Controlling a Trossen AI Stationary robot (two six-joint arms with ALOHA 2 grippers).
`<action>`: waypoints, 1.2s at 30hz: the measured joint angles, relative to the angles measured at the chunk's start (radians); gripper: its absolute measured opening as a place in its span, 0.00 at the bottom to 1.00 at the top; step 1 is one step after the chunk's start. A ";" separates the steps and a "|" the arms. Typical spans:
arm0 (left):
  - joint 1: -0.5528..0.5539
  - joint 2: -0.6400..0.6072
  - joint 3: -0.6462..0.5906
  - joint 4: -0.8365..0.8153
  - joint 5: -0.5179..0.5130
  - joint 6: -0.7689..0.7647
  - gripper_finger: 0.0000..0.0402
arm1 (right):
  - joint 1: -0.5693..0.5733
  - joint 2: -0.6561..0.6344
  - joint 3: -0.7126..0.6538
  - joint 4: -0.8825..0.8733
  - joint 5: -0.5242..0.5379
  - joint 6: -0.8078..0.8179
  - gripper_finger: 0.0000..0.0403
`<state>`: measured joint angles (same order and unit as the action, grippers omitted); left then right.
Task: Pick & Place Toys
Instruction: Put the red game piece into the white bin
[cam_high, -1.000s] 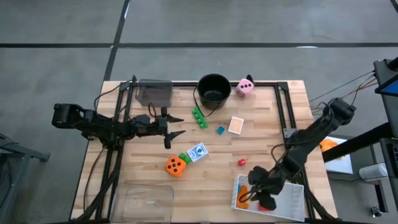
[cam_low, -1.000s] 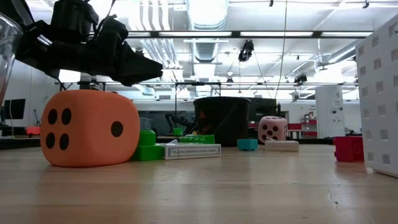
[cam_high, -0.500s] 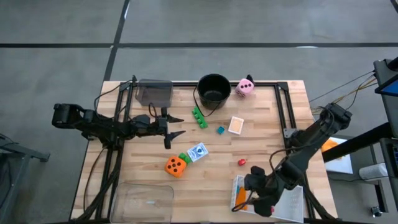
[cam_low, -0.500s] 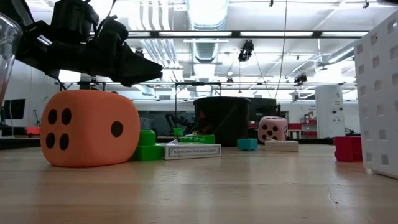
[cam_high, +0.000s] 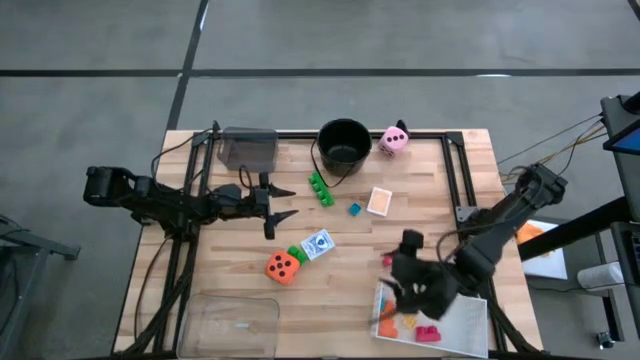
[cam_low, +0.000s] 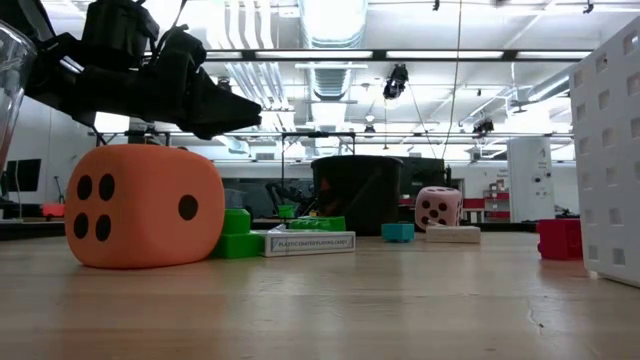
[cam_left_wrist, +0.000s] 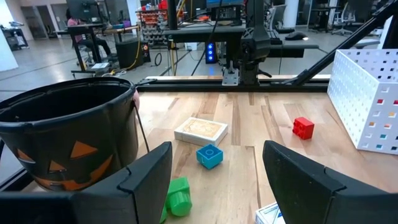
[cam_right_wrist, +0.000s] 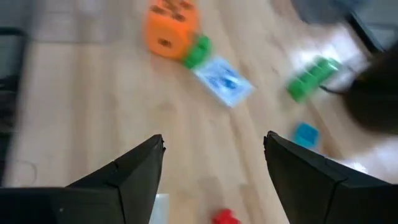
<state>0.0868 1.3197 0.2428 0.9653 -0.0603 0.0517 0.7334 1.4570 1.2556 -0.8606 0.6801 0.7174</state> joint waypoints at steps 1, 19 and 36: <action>0.000 0.000 0.000 0.000 0.000 -0.001 0.63 | -0.018 0.000 0.000 -0.029 -0.010 0.016 0.68; 0.000 0.000 0.000 0.003 0.000 -0.027 0.63 | -0.493 0.039 -0.001 -0.255 -0.668 -0.187 0.68; 0.000 0.000 0.013 0.002 0.000 -0.026 0.63 | -0.637 0.277 -0.015 -0.243 -1.031 -0.211 0.68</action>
<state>0.0868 1.3193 0.2555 0.9669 -0.0601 0.0254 0.0968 1.7338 1.2407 -1.1034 -0.3508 0.5066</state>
